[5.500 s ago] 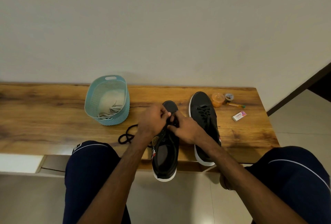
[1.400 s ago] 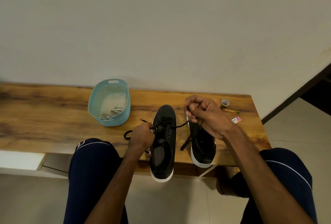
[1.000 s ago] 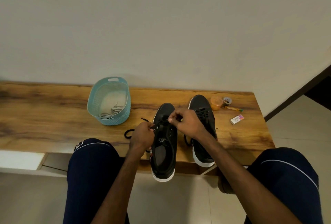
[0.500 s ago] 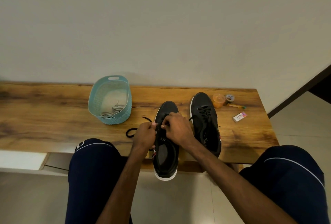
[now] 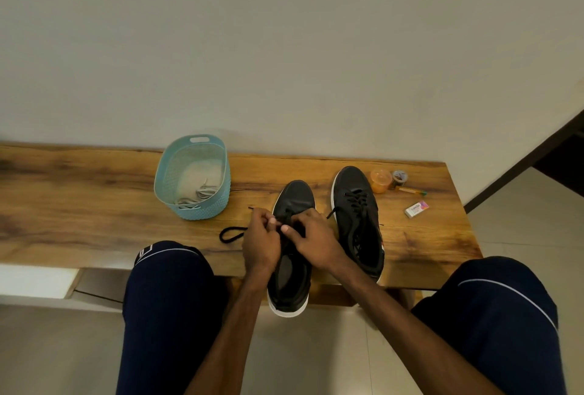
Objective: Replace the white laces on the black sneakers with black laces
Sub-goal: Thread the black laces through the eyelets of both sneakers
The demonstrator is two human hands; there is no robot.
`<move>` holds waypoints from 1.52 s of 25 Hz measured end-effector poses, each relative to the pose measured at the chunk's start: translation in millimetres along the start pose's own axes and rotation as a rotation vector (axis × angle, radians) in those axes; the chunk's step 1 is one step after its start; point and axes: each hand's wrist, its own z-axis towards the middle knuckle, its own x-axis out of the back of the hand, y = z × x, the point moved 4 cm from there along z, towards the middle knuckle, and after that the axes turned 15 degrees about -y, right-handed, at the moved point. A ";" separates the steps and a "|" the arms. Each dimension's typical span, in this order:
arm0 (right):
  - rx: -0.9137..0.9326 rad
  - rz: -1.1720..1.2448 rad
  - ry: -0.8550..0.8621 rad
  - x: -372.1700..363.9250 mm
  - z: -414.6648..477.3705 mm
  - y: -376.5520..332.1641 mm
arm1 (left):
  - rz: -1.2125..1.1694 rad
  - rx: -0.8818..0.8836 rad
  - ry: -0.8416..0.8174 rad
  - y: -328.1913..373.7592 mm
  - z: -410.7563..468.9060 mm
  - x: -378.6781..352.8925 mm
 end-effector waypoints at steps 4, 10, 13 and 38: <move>0.000 -0.005 0.139 9.0 -9.4 8.6 | -0.946 -0.044 0.126 8.8 2.6 28.4; 0.031 0.052 0.232 2.1 -15.7 12.8 | 0.049 -0.051 -0.042 12.3 3.6 29.2; 0.049 0.083 0.272 0.2 -18.0 14.6 | 0.642 0.015 -0.188 -1.4 -1.7 9.3; 0.035 0.087 0.284 -0.3 -16.2 17.1 | -0.448 -0.166 -0.075 35.9 -8.6 55.1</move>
